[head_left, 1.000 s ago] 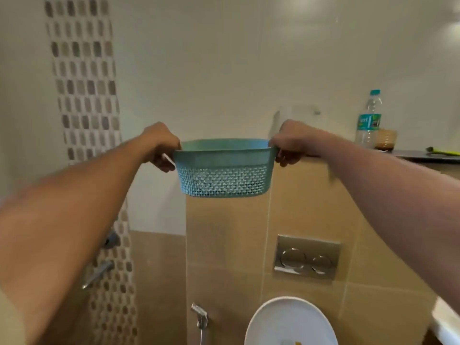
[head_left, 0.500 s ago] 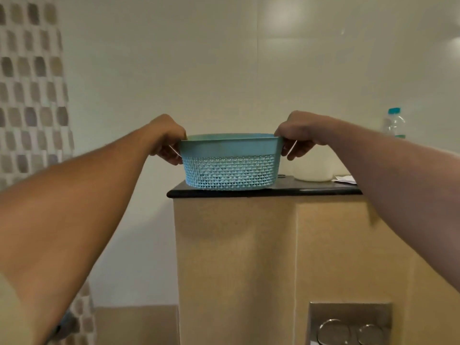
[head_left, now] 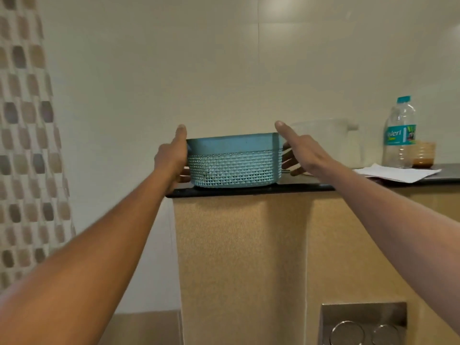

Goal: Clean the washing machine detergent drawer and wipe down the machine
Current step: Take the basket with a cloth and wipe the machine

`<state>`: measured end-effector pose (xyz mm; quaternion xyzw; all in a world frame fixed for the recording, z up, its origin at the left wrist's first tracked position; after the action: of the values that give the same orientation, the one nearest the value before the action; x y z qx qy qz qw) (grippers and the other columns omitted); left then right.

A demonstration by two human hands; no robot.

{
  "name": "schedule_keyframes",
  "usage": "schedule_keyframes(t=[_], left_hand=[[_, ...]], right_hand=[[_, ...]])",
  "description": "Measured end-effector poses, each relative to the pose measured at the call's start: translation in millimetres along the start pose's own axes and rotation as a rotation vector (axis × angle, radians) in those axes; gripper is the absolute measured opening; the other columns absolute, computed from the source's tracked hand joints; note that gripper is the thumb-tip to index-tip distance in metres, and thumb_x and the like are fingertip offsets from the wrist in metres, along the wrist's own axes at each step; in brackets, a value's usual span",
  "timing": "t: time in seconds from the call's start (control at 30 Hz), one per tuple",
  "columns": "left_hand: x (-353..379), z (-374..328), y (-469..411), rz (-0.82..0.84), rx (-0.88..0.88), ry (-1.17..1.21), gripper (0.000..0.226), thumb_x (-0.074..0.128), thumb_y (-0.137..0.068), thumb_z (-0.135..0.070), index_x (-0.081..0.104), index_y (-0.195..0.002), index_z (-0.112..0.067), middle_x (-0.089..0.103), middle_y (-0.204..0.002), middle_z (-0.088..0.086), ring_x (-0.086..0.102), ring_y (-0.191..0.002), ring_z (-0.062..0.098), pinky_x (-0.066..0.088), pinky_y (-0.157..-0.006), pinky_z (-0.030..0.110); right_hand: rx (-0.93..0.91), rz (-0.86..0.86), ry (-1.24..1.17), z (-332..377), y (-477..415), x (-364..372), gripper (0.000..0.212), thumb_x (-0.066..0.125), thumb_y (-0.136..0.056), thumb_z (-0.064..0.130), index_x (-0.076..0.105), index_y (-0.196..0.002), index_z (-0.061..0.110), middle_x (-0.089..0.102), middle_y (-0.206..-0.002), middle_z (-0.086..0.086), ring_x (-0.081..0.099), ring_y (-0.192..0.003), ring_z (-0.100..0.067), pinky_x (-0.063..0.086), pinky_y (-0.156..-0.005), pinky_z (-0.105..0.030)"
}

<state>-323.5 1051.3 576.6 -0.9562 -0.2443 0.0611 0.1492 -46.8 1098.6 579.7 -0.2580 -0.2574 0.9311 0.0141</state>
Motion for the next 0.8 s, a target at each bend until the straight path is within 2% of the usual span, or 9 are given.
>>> schedule_keyframes(t=[0.07,0.13,0.17,0.2,0.27,0.33,0.47,0.57,0.8], left_hand=[[4.2,11.8,10.7,0.022,0.069,0.003,0.087,0.040,-0.069,-0.094,0.068,-0.092,-0.014,0.074,-0.102,0.014,0.072,-0.092,0.032,0.060,-0.086,0.051],[5.8,18.6,13.2,0.075,0.131,-0.064,0.107,0.041,-0.056,-0.102,0.072,-0.102,-0.010,0.075,-0.104,0.016,0.071,-0.095,0.027,0.057,-0.091,0.052],[6.0,20.5,13.2,0.121,0.177,-0.130,0.107,0.047,-0.057,-0.101,0.071,-0.107,-0.010,0.075,-0.105,0.015,0.070,-0.094,0.024,0.058,-0.089,0.048],[6.5,20.9,15.3,0.173,0.229,-0.198,0.093,0.056,-0.061,-0.094,0.070,-0.108,-0.014,0.075,-0.105,0.009,0.069,-0.094,0.020,0.058,-0.084,0.041],[7.7,23.0,13.7,0.248,0.291,-0.258,0.056,0.074,-0.070,-0.070,0.069,-0.107,-0.029,0.075,-0.105,-0.006,0.069,-0.098,0.011,0.055,-0.084,0.031],[9.2,25.3,10.0,0.284,0.297,-0.253,0.046,0.081,-0.073,-0.056,0.067,-0.109,-0.033,0.073,-0.108,-0.012,0.068,-0.103,0.009,0.054,-0.092,0.029],[14.2,27.7,2.1,0.271,0.292,-0.324,0.057,0.077,-0.079,-0.055,0.066,-0.125,-0.023,0.071,-0.119,-0.003,0.066,-0.108,0.016,0.052,-0.100,0.035],[15.4,30.9,-3.3,0.234,0.244,-0.353,0.064,0.075,-0.079,-0.058,0.067,-0.125,-0.014,0.072,-0.118,0.003,0.067,-0.106,0.021,0.054,-0.100,0.039],[19.5,35.1,-9.7,0.196,0.219,-0.404,0.066,0.072,-0.082,-0.058,0.064,-0.127,-0.010,0.069,-0.120,0.009,0.065,-0.106,0.027,0.053,-0.098,0.039]], right_hand=[[-0.098,-0.009,0.098,-9.6,11.0,9.4,0.106,0.037,-0.080,0.088,0.060,-0.126,-0.004,0.064,-0.124,-0.028,0.063,-0.109,-0.043,0.050,-0.086,-0.044],[-0.158,-0.019,0.180,-14.8,14.5,14.9,0.088,0.045,-0.068,0.095,0.065,-0.090,0.012,0.068,-0.088,-0.009,0.064,-0.078,-0.027,0.047,-0.071,-0.037],[-0.158,-0.029,0.213,-15.5,14.6,16.2,0.074,0.049,-0.065,0.095,0.053,-0.076,0.022,0.057,-0.074,0.001,0.054,-0.067,-0.017,0.040,-0.064,-0.033],[-0.146,-0.023,0.225,-16.3,12.5,17.2,0.067,0.053,-0.064,0.093,0.043,-0.070,0.027,0.047,-0.069,0.007,0.046,-0.062,-0.012,0.035,-0.061,-0.030],[-0.131,-0.039,0.208,-20.2,6.7,20.0,0.067,0.055,-0.066,0.090,0.040,-0.068,0.025,0.041,-0.066,0.008,0.042,-0.059,-0.010,0.031,-0.059,-0.029],[-0.120,-0.054,0.197,-26.0,3.5,24.8,0.073,0.052,-0.069,0.090,0.044,-0.066,0.018,0.044,-0.061,0.002,0.045,-0.056,-0.015,0.033,-0.061,-0.033],[-0.104,-0.063,0.283,-34.8,3.6,33.4,0.074,0.042,-0.073,0.093,0.044,-0.064,0.019,0.049,-0.062,0.002,0.050,-0.058,-0.017,0.037,-0.060,-0.034],[-0.094,-0.035,0.346,-36.6,0.0,34.3,0.079,0.040,-0.075,0.092,0.047,-0.068,0.014,0.053,-0.067,-0.002,0.054,-0.062,-0.020,0.038,-0.060,-0.034],[-0.097,0.006,0.437,-37.1,-2.1,35.0,0.074,0.035,-0.082,0.087,0.047,-0.070,0.014,0.052,-0.067,-0.003,0.054,-0.063,-0.020,0.037,-0.056,-0.032]])
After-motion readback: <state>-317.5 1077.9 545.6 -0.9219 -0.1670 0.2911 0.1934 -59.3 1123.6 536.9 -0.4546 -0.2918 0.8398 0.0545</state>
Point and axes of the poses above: each hand's wrist, its own y-axis away from the middle knuckle, its own x-axis out of the palm, z = x × y, the point moved 1 cm from there along -y, towards the middle knuckle
